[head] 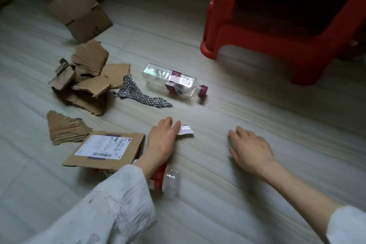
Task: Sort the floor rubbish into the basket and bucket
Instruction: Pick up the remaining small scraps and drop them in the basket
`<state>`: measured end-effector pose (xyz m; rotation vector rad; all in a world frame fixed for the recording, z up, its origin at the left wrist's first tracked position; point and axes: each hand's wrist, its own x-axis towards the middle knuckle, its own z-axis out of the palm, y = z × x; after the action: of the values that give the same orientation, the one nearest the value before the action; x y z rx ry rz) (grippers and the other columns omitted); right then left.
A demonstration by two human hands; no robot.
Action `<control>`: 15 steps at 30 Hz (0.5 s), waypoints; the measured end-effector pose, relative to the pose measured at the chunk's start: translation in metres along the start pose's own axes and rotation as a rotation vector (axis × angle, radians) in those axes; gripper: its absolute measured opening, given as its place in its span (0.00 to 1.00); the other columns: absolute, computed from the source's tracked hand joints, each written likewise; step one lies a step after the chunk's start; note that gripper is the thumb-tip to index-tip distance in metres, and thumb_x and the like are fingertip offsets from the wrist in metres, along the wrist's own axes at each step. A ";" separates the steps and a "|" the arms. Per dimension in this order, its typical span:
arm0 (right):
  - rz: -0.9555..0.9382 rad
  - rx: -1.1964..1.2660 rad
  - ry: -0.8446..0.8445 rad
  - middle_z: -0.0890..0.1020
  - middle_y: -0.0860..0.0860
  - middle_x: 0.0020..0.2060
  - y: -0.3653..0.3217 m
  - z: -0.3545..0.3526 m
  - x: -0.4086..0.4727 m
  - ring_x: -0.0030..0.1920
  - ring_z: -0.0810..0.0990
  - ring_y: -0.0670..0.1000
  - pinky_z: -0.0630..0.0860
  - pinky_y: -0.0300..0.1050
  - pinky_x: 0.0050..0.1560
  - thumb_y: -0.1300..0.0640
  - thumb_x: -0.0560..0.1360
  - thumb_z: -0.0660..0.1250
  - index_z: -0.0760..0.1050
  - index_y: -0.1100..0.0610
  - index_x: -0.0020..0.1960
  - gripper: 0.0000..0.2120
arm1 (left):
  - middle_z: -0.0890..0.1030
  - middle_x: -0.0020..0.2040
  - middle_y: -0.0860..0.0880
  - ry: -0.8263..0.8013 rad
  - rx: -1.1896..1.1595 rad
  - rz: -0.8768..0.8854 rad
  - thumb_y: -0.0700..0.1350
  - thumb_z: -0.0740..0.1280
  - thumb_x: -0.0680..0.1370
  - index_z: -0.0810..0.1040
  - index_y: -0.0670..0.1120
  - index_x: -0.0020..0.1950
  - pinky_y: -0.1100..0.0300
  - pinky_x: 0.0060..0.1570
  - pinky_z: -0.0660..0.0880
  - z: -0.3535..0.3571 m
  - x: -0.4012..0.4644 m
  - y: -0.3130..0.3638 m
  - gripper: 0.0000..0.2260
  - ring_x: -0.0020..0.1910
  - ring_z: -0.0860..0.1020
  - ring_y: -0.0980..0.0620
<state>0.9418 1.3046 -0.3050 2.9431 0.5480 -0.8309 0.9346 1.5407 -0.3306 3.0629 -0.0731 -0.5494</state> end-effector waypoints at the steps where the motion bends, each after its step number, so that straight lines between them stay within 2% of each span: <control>1: -0.038 0.015 0.018 0.58 0.54 0.74 -0.006 -0.006 0.007 0.70 0.63 0.56 0.65 0.50 0.66 0.49 0.79 0.54 0.53 0.53 0.74 0.25 | 0.59 0.72 0.41 -0.034 0.006 0.000 0.39 0.56 0.77 0.57 0.48 0.73 0.50 0.60 0.66 0.001 0.001 -0.010 0.25 0.69 0.61 0.42; 3: -0.121 0.041 0.028 0.55 0.53 0.76 -0.023 -0.019 0.025 0.73 0.59 0.54 0.61 0.48 0.70 0.51 0.80 0.52 0.50 0.52 0.76 0.26 | 0.46 0.76 0.40 -0.135 -0.003 -0.057 0.36 0.55 0.77 0.47 0.50 0.76 0.49 0.70 0.57 0.002 0.003 -0.032 0.30 0.75 0.51 0.41; 6: -0.229 0.107 0.005 0.53 0.51 0.76 -0.059 -0.036 0.060 0.75 0.56 0.53 0.60 0.46 0.70 0.55 0.80 0.53 0.49 0.51 0.76 0.27 | 0.35 0.76 0.41 -0.277 -0.049 -0.083 0.38 0.53 0.78 0.38 0.53 0.76 0.46 0.73 0.49 0.006 0.007 -0.054 0.33 0.75 0.40 0.41; 8: -0.293 0.159 0.000 0.52 0.50 0.76 -0.087 -0.047 0.085 0.75 0.55 0.52 0.60 0.45 0.71 0.60 0.78 0.55 0.49 0.52 0.76 0.29 | 0.32 0.75 0.42 -0.321 -0.072 -0.072 0.43 0.54 0.80 0.36 0.53 0.75 0.46 0.73 0.47 0.009 0.008 -0.060 0.31 0.75 0.37 0.41; 11: -0.427 0.114 -0.013 0.50 0.53 0.77 -0.123 -0.055 0.120 0.76 0.52 0.53 0.53 0.43 0.74 0.64 0.77 0.56 0.47 0.57 0.77 0.31 | 0.31 0.74 0.42 -0.321 -0.076 -0.073 0.50 0.53 0.81 0.36 0.52 0.75 0.45 0.72 0.44 0.012 0.008 -0.058 0.30 0.74 0.35 0.41; 13: -0.474 0.040 -0.043 0.47 0.53 0.77 -0.136 -0.051 0.139 0.76 0.49 0.53 0.51 0.47 0.75 0.61 0.79 0.54 0.45 0.58 0.77 0.30 | 0.31 0.74 0.42 -0.308 -0.065 -0.078 0.52 0.52 0.81 0.37 0.51 0.76 0.44 0.73 0.44 0.014 0.007 -0.056 0.29 0.74 0.35 0.41; 15: -0.443 -0.023 -0.085 0.44 0.50 0.77 -0.140 -0.044 0.151 0.77 0.45 0.52 0.50 0.50 0.75 0.57 0.81 0.52 0.43 0.56 0.77 0.28 | 0.30 0.74 0.42 -0.312 -0.056 -0.094 0.52 0.52 0.81 0.36 0.51 0.75 0.44 0.72 0.43 0.016 0.008 -0.055 0.29 0.74 0.34 0.41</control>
<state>1.0359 1.4901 -0.3357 2.7845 1.2185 -0.9639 0.9390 1.5953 -0.3504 2.9094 0.0786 -1.0126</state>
